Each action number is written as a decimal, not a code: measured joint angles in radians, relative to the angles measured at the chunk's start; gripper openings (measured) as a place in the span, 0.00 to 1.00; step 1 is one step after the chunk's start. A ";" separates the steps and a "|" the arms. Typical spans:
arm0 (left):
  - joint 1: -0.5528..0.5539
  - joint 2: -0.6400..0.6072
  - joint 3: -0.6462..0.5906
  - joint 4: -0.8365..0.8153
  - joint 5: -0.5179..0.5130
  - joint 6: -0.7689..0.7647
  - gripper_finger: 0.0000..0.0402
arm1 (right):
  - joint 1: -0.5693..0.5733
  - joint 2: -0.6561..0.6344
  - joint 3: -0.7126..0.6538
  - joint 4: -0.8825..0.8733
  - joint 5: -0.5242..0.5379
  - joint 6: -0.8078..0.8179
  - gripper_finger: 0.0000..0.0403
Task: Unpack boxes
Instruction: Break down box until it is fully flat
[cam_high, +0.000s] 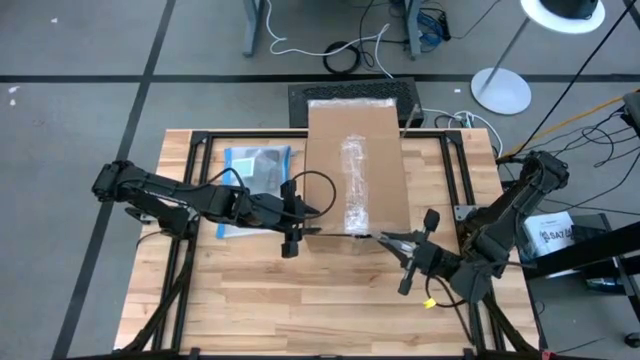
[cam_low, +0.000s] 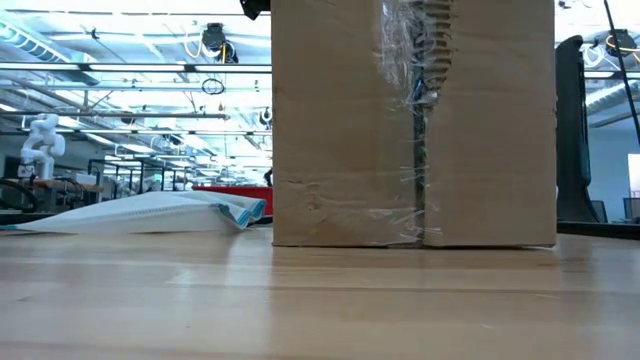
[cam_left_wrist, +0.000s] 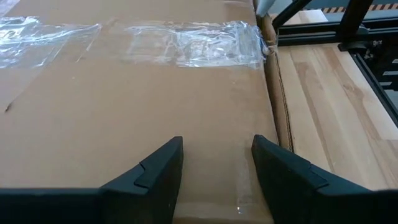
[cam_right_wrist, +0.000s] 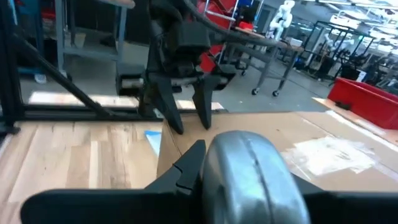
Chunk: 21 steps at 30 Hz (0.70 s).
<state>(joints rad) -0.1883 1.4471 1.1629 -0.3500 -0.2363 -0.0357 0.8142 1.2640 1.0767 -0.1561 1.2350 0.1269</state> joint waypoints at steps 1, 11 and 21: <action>0.000 0.000 0.000 0.000 0.000 0.000 0.50 | -0.003 0.000 0.000 0.028 -0.002 -0.021 0.17; -0.011 0.001 0.012 -0.005 -0.006 -0.002 0.50 | 0.009 0.000 0.000 0.259 0.050 -0.281 0.17; -0.092 0.012 0.144 -0.087 -0.184 0.097 0.50 | 0.184 0.002 0.031 0.259 0.337 -0.303 0.17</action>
<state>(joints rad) -0.2798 1.4595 1.3069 -0.4367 -0.4205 0.0608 0.9979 1.2662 1.1076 0.1032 1.5723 -0.1759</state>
